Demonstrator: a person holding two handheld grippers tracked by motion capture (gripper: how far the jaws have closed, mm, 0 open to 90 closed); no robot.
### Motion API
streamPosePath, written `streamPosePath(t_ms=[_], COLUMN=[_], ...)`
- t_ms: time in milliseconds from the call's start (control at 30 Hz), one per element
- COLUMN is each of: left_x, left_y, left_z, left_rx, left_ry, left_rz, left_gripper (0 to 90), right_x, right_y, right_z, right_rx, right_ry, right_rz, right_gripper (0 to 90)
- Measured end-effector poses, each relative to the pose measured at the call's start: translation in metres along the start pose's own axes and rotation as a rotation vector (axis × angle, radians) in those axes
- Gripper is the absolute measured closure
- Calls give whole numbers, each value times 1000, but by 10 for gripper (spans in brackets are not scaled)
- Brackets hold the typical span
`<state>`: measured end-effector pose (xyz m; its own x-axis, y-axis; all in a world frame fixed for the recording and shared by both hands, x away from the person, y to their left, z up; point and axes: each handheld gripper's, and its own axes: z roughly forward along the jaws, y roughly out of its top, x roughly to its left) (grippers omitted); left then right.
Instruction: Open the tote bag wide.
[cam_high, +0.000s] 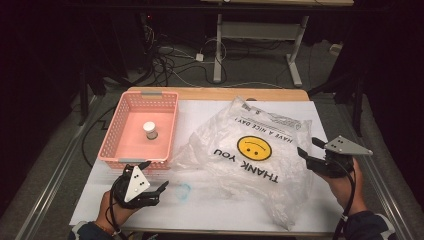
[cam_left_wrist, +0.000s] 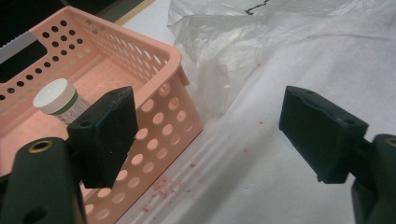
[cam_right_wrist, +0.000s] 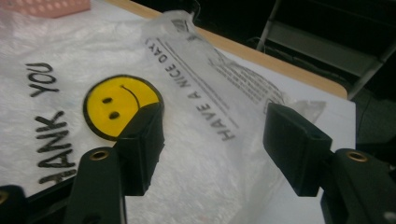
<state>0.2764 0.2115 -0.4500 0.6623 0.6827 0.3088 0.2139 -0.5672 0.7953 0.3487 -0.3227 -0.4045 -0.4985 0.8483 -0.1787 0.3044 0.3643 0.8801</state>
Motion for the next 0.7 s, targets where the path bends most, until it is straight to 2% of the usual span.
streamPosePath(t_ms=[133,233,267,300,433,467,500,600,700], left_x=[-1,-1,-1,0,2,2,2,2,2], left_y=[-1,-2,-2,-2,-4,-4,-4,-5,-5], left_z=[-1,-1,-1,-1,-4,-4,-5,-5,-5], left_rx=[5,9,9,11,11,11,7,8,8], left_ry=[-4,-2,-2,-1,9,9,9,11,8], left_rz=[10,11,11,11,1,1,-4,-2,0], left_gripper=[189,189,189,189,189,189,189,189,189], right_x=[14,27,27,36,61,61,78,105,127], right_y=[10,18,18,24,34,34,39,44,46], right_z=[-5,-7,-7,-7,-3,-3,1,7,16], right_rx=[-34,-40,-40,-53,-44,-44,-38,0,53], right_ry=[29,63,63,100,190,190,245,344,419], right_rz=[-22,-58,-58,-80,-121,-121,-159,-221,-299], right_gripper=[376,383,383,391,395,395,395,388,376])
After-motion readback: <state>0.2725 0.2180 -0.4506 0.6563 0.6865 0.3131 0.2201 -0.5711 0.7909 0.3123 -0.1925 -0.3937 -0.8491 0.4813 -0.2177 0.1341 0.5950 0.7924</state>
